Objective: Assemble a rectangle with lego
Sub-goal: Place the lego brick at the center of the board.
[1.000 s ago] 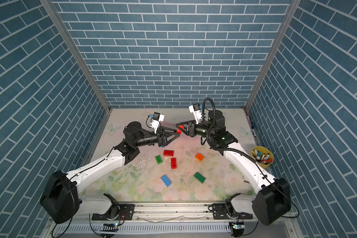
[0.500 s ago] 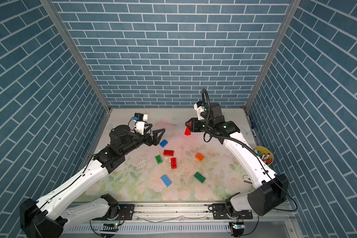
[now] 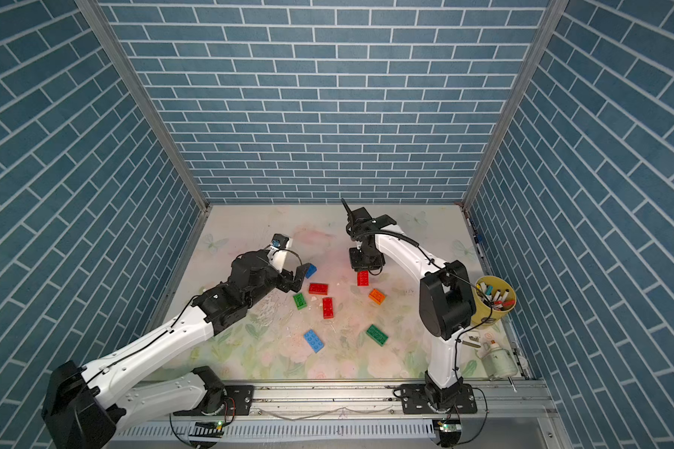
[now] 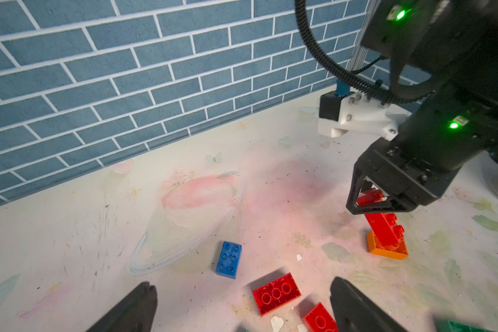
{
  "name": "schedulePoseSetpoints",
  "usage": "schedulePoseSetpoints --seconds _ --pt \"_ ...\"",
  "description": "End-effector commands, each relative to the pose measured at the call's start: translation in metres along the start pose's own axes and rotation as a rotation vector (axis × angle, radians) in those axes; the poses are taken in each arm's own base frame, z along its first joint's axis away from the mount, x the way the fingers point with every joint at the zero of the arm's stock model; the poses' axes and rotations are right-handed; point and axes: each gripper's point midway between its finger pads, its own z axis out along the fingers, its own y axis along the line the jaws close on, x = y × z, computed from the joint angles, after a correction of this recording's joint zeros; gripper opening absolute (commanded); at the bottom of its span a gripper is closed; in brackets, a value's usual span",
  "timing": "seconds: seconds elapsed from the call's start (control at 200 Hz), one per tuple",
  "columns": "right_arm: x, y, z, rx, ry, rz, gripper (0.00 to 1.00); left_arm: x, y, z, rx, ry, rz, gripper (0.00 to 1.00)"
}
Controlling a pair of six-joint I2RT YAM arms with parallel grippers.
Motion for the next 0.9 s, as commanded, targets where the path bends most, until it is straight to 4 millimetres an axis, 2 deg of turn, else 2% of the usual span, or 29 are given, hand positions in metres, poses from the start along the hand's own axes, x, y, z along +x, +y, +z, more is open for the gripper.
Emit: schedulePoseSetpoints --seconds 0.0,0.215,0.355,0.645,0.895 --pt "0.002 -0.004 0.005 0.056 0.047 -0.033 0.23 0.004 0.0 0.002 -0.005 0.001 0.024 1.0" --pt "-0.001 -0.003 0.035 0.083 0.089 -0.03 0.23 0.006 -0.002 0.001 0.002 0.002 0.022 1.0" --pt "-0.004 -0.007 0.047 0.114 0.094 -0.025 0.23 0.008 -0.002 0.002 0.007 0.002 0.018 1.0" --pt "-0.009 -0.011 0.063 0.144 0.092 -0.014 0.27 0.011 -0.004 0.005 0.012 0.021 0.018 1.0" --pt "-0.011 -0.008 0.064 0.131 0.088 -0.01 0.35 0.013 -0.007 0.006 0.025 0.027 0.019 1.0"
